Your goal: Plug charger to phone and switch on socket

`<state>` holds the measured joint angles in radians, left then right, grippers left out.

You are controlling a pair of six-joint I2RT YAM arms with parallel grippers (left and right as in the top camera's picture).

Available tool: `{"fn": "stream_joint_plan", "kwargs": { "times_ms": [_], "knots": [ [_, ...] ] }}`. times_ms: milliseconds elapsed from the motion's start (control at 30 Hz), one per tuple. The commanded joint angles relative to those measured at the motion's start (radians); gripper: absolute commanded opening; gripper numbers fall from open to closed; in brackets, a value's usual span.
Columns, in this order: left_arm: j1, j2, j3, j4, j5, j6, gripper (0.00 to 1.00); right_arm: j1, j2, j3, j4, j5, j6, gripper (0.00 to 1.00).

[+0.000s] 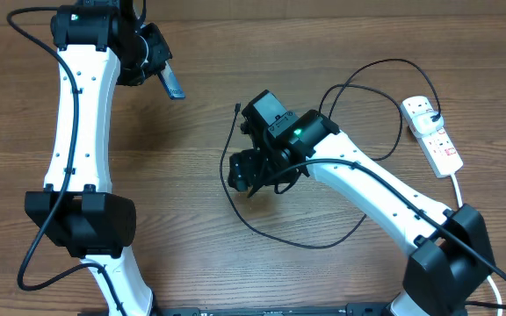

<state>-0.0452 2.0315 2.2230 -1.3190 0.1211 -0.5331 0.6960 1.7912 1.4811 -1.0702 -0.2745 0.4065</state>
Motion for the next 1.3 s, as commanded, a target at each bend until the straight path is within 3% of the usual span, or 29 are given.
{"fn": "stream_joint_plan", "kwargs": {
  "times_ms": [0,200,467,767,1033,1267],
  "knots": [
    [0.000,-0.003,0.011,-0.003,-0.016,-0.021,0.04,0.006,0.061,-0.014,-0.027,0.053,0.024,0.75],
    [0.000,-0.003,0.011,-0.013,-0.016,-0.021,0.04,0.073,0.126,-0.097,0.018,0.046,0.024,0.65],
    [0.000,-0.003,0.011,-0.025,-0.016,-0.021,0.04,0.166,0.169,-0.130,0.014,0.077,0.026,0.67],
    [0.000,-0.003,0.011,-0.028,-0.015,-0.025,0.04,0.171,0.173,-0.118,0.034,0.174,0.144,0.72],
    [0.000,-0.003,0.011,-0.035,0.003,-0.029,0.04,0.039,0.173,0.086,0.098,0.284,0.189,0.71],
    [0.000,-0.003,0.011,-0.038,0.003,-0.029,0.04,-0.155,0.241,0.357,0.068,0.092,0.095,0.70]
  ]
}}
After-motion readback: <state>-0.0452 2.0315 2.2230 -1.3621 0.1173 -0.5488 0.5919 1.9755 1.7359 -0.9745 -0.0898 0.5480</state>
